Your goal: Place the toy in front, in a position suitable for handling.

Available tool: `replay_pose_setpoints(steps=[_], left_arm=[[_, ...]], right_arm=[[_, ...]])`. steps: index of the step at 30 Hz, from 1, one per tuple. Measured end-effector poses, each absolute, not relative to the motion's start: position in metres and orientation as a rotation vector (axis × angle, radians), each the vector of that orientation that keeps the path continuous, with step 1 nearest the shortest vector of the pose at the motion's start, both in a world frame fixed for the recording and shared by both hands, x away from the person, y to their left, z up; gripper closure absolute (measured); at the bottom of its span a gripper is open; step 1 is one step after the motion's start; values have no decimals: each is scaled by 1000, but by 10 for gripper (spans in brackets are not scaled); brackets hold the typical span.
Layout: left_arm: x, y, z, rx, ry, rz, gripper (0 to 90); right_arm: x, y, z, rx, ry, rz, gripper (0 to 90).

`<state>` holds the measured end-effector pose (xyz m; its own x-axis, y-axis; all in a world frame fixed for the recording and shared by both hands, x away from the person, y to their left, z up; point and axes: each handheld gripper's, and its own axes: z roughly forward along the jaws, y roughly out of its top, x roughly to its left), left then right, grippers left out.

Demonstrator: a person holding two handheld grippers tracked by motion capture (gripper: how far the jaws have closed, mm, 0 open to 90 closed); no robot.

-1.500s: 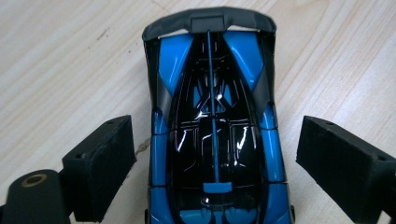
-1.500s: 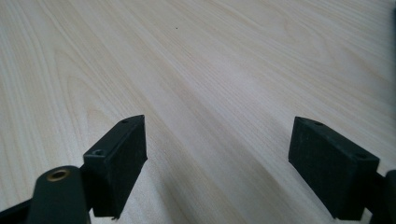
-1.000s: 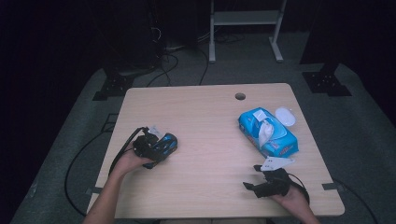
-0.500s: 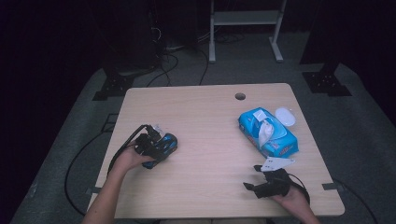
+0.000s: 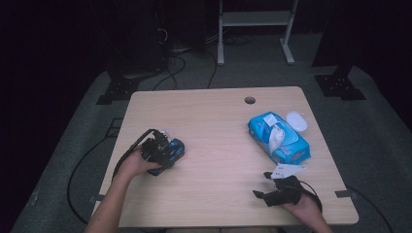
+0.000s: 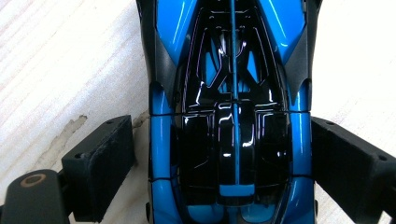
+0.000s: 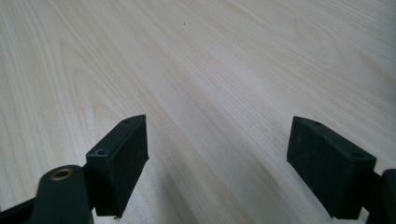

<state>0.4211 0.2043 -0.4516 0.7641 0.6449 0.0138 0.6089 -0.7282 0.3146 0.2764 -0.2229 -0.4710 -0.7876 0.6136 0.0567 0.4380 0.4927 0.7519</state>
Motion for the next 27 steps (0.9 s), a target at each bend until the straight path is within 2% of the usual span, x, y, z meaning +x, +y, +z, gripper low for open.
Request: replay_pose_setpoints(steps=[2,4,27], left_arm=[[420,204,-450,2667,948,175,144],[419,204,-447,2667,930,168,250],[418,203,-446,2657,1008,172,261]], right_arm=[[277,-223,-471,904,2519,1174,195],[277,-223,-471,905,2519,1174,196],[277,-225,-470,907,2508,1176,200]])
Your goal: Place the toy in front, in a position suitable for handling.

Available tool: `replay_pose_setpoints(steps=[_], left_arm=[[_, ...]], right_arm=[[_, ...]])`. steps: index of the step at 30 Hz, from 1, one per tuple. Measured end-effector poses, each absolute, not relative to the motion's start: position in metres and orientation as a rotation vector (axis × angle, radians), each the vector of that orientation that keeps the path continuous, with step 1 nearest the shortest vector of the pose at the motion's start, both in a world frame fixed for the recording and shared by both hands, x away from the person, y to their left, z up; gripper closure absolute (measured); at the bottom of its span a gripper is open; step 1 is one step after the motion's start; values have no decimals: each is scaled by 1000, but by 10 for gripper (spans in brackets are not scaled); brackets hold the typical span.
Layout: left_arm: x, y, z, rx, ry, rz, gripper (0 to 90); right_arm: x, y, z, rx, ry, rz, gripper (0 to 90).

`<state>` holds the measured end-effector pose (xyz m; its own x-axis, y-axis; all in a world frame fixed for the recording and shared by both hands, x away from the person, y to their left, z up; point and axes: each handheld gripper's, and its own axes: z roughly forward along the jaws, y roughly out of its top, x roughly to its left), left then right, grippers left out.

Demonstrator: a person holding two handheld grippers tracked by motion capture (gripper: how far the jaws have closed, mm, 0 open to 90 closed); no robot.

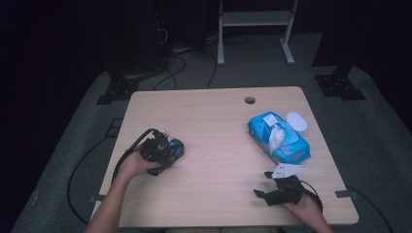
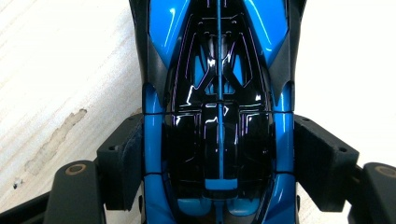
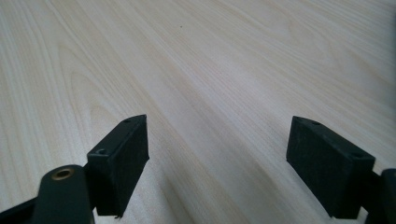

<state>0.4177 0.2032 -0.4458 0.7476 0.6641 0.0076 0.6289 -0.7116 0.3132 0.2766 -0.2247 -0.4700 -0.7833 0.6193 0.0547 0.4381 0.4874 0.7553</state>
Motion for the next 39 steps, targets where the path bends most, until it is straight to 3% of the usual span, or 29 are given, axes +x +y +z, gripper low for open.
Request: replay_pose_setpoints(steps=[24,31,39], left_arm=[[413,207,-431,2623,1010,206,260],[408,178,-413,2629,905,223,260],[394,112,-406,2674,717,207,260]], right_arm=[[277,-225,-469,907,2497,1179,200],[278,-229,-466,921,2471,1188,199],[277,-238,-461,937,2437,1188,197]])
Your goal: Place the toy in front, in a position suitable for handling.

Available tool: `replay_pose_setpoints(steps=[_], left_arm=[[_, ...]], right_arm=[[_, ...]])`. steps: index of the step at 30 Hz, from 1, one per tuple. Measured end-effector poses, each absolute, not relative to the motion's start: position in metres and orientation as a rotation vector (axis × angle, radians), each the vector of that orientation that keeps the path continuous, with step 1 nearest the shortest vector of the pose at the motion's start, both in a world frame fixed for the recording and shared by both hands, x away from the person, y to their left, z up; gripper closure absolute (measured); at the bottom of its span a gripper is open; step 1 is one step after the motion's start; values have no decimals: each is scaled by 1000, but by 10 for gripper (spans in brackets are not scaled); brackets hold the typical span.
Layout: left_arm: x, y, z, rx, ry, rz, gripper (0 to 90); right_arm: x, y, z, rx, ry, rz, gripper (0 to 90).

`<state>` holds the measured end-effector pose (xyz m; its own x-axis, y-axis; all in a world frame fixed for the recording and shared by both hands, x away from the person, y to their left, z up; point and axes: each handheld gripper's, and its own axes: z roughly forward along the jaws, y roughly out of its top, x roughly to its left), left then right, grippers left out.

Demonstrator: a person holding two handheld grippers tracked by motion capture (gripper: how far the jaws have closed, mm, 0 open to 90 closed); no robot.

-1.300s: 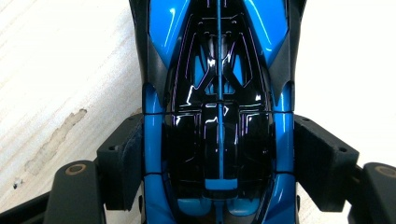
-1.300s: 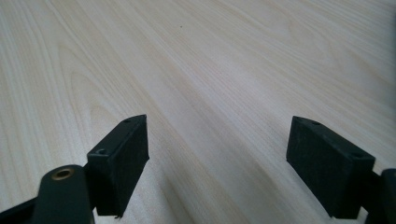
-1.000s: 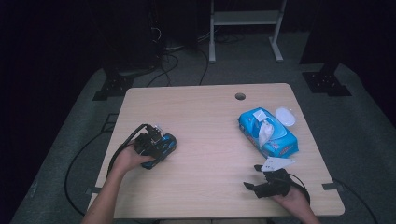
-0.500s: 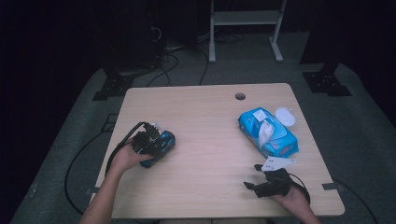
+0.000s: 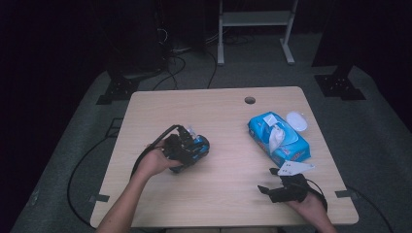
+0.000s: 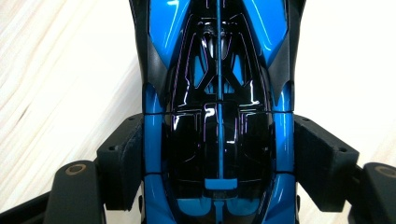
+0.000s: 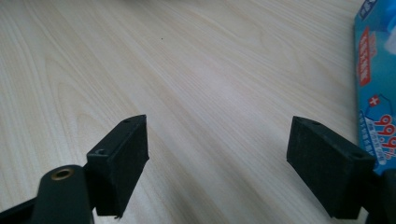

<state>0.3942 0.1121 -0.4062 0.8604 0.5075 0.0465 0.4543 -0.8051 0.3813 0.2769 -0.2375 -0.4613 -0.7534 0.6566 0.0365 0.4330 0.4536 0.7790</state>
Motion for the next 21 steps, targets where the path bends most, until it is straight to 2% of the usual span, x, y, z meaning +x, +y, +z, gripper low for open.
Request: replay_pose_setpoints(steps=[9,21], left_arm=[[380,54,-419,2736,548,151,260],[368,25,-446,2795,432,102,260]], right_arm=[[276,-244,-458,951,2421,1199,196],[271,-246,-447,930,2437,1163,193]])
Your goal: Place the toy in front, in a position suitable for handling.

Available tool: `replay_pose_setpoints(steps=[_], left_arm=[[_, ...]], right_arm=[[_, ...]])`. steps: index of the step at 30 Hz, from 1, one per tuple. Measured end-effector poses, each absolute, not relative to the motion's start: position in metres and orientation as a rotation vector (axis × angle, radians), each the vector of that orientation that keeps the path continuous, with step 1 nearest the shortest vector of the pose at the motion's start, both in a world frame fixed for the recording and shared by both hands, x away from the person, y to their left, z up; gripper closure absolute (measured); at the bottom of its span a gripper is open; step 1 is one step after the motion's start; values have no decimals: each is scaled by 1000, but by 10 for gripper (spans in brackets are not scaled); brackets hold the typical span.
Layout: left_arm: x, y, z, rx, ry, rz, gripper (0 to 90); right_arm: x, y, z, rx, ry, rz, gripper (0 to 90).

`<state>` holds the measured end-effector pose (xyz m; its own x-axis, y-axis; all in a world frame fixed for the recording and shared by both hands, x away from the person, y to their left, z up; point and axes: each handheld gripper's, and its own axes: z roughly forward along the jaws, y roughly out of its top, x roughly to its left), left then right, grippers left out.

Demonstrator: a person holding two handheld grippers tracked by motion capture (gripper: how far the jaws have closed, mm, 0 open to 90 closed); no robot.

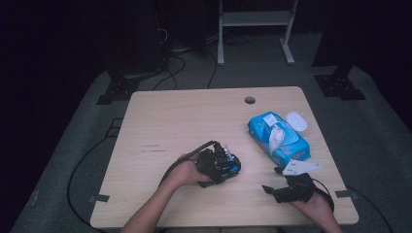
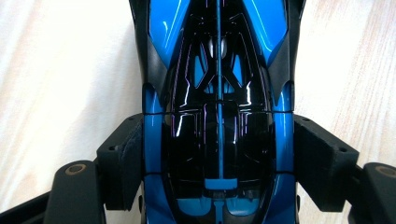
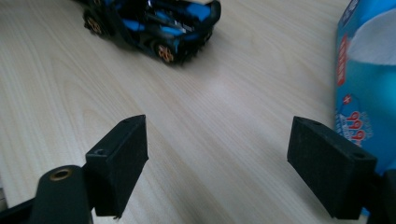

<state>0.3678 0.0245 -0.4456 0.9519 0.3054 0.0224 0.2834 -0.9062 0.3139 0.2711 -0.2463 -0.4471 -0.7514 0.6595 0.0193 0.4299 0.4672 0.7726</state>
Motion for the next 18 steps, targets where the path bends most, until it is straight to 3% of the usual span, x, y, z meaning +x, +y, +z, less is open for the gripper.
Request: replay_pose_setpoints(steps=[9,18], left_arm=[[368,26,-449,2768,413,104,258],[361,44,-436,2625,446,125,256]], right_arm=[[281,-271,-418,959,2361,1175,190],[341,-283,-394,1019,2305,1072,188]])
